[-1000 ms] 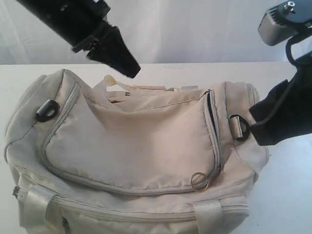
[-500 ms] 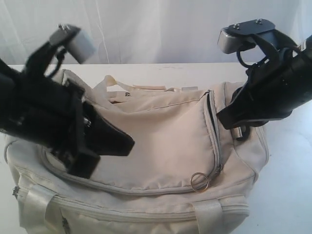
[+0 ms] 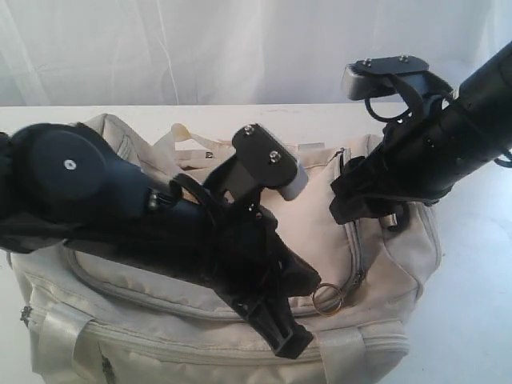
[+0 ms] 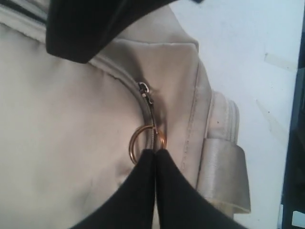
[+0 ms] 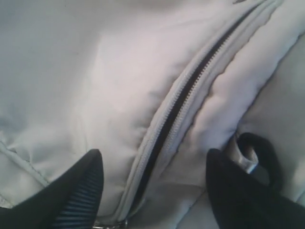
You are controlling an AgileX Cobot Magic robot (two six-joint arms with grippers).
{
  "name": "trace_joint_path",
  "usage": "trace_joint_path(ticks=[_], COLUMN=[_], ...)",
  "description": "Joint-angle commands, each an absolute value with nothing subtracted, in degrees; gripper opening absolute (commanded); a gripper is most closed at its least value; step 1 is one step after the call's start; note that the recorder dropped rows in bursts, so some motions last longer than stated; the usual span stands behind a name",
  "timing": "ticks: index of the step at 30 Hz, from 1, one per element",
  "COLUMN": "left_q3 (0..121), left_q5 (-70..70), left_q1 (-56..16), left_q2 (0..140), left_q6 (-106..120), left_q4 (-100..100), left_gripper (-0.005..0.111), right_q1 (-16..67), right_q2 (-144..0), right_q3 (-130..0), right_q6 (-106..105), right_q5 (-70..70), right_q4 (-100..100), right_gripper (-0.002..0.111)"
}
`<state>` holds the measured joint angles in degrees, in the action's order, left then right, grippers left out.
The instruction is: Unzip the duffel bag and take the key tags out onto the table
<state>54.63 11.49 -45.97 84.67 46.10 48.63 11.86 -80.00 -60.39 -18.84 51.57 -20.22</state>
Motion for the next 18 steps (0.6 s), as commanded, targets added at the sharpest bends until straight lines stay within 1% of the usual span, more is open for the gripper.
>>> trace_joint_path(ticks=[1, 4, 6, 7, 12, 13, 18], left_q3=[55.5, 55.5, 55.5, 55.5, 55.5, 55.5, 55.5], left_q5=[11.4, 11.3, 11.2, 10.9, 10.7, 10.7, 10.7], left_q1=[-46.4, -46.4, -46.4, -46.4, -46.4, -46.4, -46.4], left_q2=[86.3, 86.3, 86.5, 86.9, 88.0, 88.3, 88.6], left_q6=[46.7, 46.8, 49.2, 51.4, 51.4, 51.4, 51.4], left_q4=[50.2, 50.2, 50.2, 50.2, 50.2, 50.2, 50.2], left_gripper=[0.026, 0.041, 0.046, 0.046, 0.046, 0.046, 0.046], right_q1=[11.4, 11.4, 11.4, 11.4, 11.4, 11.4, 11.4], right_q2=[-82.5, -83.8, -84.6, -85.2, -85.3, -85.3, -84.3], right_q3=[-60.6, -60.6, -60.6, -60.6, -60.6, -60.6, -60.9], right_q6=[-16.0, -14.0, -12.5, -12.4, -11.7, -11.4, -10.9], right_q5=[51.2, 51.3, 51.5, 51.8, 51.4, 51.1, 50.6], right_q4=[-19.6, -19.6, -19.6, -19.6, -19.6, -19.6, -19.5], right_gripper=[0.059, 0.053, 0.045, 0.034, 0.003, 0.0, 0.0])
